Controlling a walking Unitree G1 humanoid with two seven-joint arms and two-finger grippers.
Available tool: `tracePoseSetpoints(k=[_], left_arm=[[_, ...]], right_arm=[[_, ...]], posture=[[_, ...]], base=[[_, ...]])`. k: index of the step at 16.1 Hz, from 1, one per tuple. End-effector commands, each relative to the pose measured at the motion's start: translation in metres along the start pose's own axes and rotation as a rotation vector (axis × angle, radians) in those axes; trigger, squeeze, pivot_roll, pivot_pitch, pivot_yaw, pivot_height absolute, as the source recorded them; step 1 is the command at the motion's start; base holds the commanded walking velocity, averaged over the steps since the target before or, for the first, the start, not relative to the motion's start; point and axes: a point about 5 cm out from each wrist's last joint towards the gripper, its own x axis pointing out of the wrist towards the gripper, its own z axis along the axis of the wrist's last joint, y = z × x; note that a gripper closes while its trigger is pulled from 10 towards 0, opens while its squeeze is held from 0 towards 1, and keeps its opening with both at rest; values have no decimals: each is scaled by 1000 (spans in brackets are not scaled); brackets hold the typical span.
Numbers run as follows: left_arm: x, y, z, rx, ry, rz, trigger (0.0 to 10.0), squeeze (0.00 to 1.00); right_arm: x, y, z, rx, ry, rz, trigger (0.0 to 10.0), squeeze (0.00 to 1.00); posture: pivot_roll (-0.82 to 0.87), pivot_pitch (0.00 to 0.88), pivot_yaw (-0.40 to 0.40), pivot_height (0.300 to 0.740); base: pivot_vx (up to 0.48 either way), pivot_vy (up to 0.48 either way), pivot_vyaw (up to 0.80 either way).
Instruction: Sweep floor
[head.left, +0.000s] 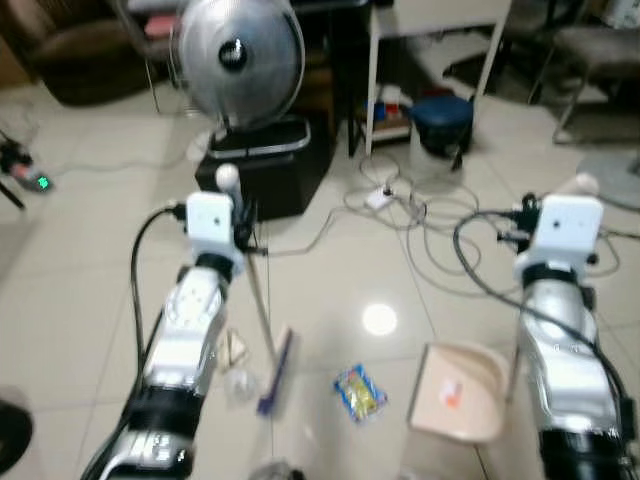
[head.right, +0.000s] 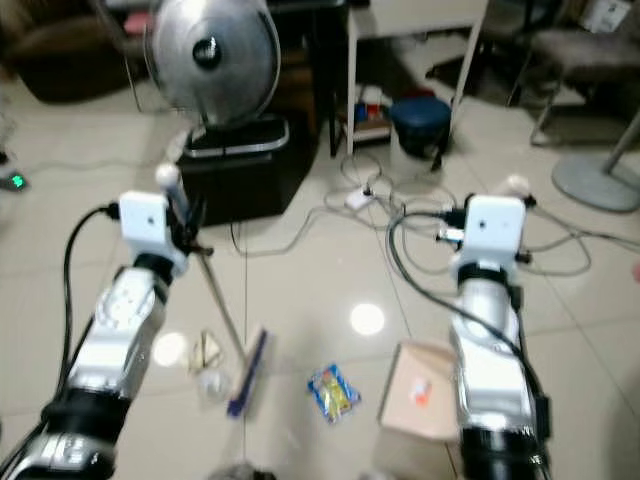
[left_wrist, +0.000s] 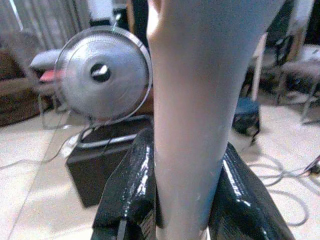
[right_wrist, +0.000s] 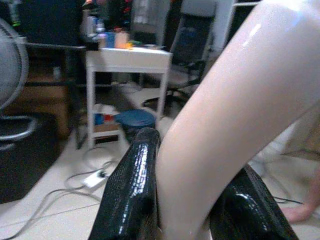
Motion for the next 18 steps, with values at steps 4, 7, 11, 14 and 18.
tracePoseSetpoints(k=[4,7,11,14,18], left_arm=[[3,1,12,25,-39,-18,10000,0],[3,4,12,29,-36,-21,10000,0],[7,9,0,43,16,-34,10000,0],[6,7,-4,48,-11,-47,10000,0],[2,-2,-6,-9,-82,-64,10000,0]], right_arm=[[3,-1,3,12,-31,8,10000,0],[4,-2,1,-8,-41,17,10000,0],[7,-4,-14,-124,-64,54,10000,0],[6,-7,-22,-208,-109,102,10000,0],[13,-4,-23,-268,-202,146,10000,0]], posture=[[-44,113,99,740],[-35,128,104,740],[-13,191,135,740],[9,253,166,740],[19,313,176,740]], base=[[420,0,0],[419,0,0],[0,0,0],[0,0,0],[0,0,0]])
